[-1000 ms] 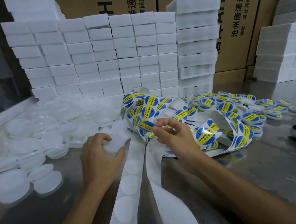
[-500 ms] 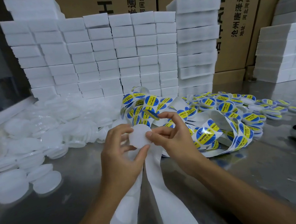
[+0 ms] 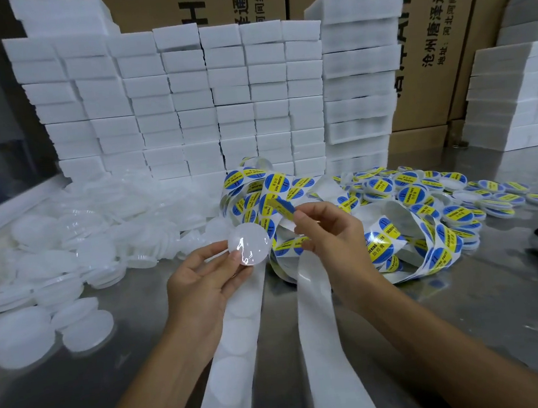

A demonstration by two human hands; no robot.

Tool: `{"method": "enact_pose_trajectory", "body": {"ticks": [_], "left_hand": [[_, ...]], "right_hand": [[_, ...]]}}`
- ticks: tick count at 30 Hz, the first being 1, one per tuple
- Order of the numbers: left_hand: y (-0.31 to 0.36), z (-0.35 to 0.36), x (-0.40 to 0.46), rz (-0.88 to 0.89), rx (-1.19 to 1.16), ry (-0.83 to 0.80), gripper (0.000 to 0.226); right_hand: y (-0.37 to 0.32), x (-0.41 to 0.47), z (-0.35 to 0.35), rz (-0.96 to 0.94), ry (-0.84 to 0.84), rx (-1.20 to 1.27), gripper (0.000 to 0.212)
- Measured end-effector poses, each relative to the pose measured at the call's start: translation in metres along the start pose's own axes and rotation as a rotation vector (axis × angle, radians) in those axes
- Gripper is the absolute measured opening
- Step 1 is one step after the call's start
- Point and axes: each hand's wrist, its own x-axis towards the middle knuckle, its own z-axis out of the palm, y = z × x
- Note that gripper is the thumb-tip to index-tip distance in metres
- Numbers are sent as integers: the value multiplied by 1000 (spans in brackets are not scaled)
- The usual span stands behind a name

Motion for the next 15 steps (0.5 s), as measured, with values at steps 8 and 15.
{"method": "enact_pose_trajectory", "body": {"ticks": [8, 15], "left_hand": [[0, 0, 1, -6, 22, -37, 36], [1, 2, -1, -13, 41, -45, 35]], "right_hand": [[5, -7, 8, 15, -150, -28, 14], [8, -8, 8, 11, -174, -37, 12]]}}
